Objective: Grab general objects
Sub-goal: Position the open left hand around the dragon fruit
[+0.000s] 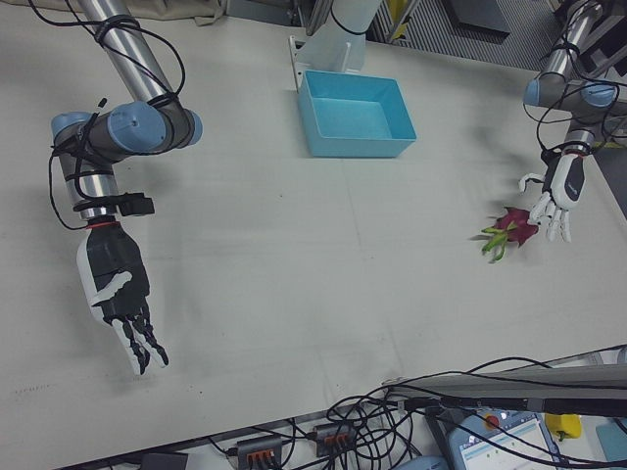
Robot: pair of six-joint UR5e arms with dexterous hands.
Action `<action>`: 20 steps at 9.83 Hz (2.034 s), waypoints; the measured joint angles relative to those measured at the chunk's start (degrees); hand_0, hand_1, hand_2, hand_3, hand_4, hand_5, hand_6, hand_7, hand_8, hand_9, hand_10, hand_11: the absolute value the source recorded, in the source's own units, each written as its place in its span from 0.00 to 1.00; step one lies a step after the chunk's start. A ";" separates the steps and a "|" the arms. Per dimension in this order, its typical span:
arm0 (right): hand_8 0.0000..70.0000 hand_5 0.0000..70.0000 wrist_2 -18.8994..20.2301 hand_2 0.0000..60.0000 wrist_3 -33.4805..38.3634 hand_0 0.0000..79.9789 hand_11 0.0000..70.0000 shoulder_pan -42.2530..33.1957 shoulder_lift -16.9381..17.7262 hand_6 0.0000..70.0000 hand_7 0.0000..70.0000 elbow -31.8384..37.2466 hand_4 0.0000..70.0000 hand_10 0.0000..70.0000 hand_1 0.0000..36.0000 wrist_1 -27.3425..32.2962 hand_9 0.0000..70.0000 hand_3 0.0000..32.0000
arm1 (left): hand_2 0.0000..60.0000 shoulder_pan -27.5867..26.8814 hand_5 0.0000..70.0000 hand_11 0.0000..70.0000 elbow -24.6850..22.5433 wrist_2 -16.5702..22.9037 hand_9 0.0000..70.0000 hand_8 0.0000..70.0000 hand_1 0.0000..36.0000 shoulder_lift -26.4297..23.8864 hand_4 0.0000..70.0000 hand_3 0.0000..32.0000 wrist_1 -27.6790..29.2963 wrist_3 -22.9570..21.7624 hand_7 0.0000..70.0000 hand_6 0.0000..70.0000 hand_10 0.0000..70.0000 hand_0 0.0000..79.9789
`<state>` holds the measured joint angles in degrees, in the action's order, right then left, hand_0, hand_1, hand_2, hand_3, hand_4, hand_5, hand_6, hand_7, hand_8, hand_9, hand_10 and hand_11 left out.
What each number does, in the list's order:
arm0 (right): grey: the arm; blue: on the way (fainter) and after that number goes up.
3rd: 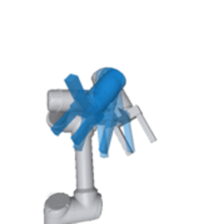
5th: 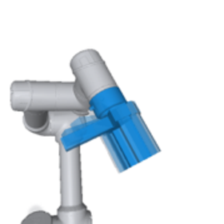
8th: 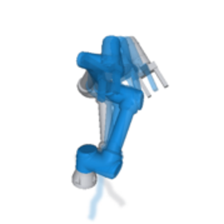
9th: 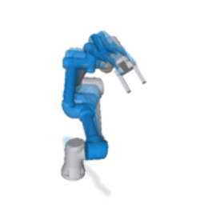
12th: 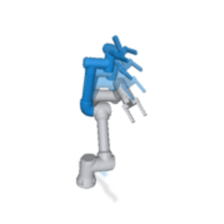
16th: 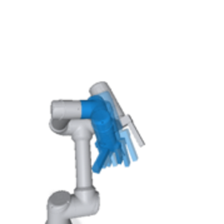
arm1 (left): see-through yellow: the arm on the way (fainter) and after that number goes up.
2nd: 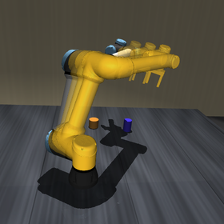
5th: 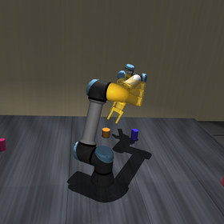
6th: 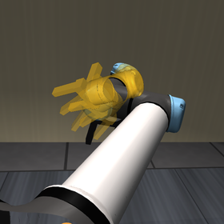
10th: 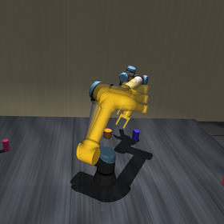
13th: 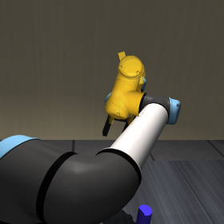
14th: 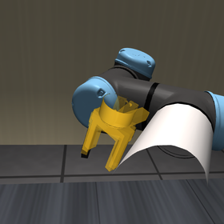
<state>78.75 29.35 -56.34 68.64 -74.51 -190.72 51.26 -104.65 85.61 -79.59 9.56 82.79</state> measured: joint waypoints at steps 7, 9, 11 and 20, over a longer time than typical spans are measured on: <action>0.00 0.00 0.00 0.00 0.00 0.00 0.00 0.00 0.00 0.00 0.00 -0.02 0.00 0.00 0.00 0.00 0.00 0.00 | 1.00 -7.87 0.00 0.00 3.51 -6.52 0.00 0.00 0.75 -7.32 0.00 1.00 -2.73 2.09 0.00 0.00 0.00 0.37; 0.00 0.00 0.00 0.00 0.00 0.00 0.00 0.00 0.00 0.00 0.00 -0.02 0.00 0.00 0.00 0.00 0.00 0.00 | 1.00 -7.86 0.00 0.00 5.11 -6.52 0.00 0.00 0.67 -9.74 0.00 1.00 -3.82 3.59 0.00 0.00 0.00 0.24; 0.00 0.00 -0.01 0.00 0.00 0.00 0.00 0.00 0.00 0.00 0.00 -0.02 0.00 0.00 0.00 0.00 0.00 0.00 | 1.00 -7.63 0.00 0.00 5.17 -6.37 0.00 0.00 0.62 -10.03 0.00 1.00 -4.65 4.55 0.00 0.00 0.00 0.17; 0.00 0.00 0.00 0.00 0.00 0.00 0.00 0.00 0.00 0.00 0.00 -0.02 0.00 0.00 0.00 0.00 0.00 0.00 | 1.00 -2.69 0.00 0.00 4.16 -4.88 0.00 0.00 0.57 -7.53 0.00 1.00 -7.86 12.19 0.00 0.00 0.00 0.24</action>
<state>78.75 29.35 -56.34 68.64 -74.53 -190.72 48.57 -100.49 80.73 -87.12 1.70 94.98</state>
